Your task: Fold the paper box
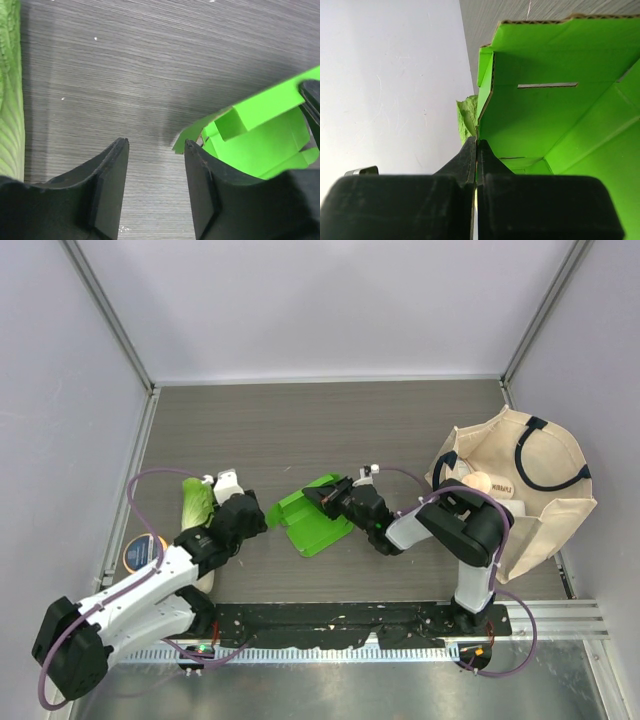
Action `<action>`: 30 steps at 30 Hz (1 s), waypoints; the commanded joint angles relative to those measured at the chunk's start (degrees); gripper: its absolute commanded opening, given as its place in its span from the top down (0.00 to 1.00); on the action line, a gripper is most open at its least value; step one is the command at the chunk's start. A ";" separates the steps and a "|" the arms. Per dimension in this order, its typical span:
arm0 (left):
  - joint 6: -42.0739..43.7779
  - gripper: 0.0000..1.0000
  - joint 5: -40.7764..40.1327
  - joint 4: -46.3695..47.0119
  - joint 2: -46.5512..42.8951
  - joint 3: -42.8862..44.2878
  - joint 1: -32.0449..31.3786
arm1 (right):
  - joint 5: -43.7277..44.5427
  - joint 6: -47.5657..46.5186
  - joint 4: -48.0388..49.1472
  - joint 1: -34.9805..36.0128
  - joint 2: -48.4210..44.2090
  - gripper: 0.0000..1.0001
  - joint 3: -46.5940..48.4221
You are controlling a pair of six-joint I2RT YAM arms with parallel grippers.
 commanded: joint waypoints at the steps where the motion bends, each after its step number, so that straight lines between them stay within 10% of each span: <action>1: -2.07 0.46 -3.04 3.72 1.61 0.58 2.13 | -0.69 -0.46 5.57 -0.20 1.32 1.00 -0.64; 30: 6.19 0.73 18.23 30.88 16.74 -3.81 3.98 | 0.72 3.94 9.18 -0.20 4.13 1.00 -0.38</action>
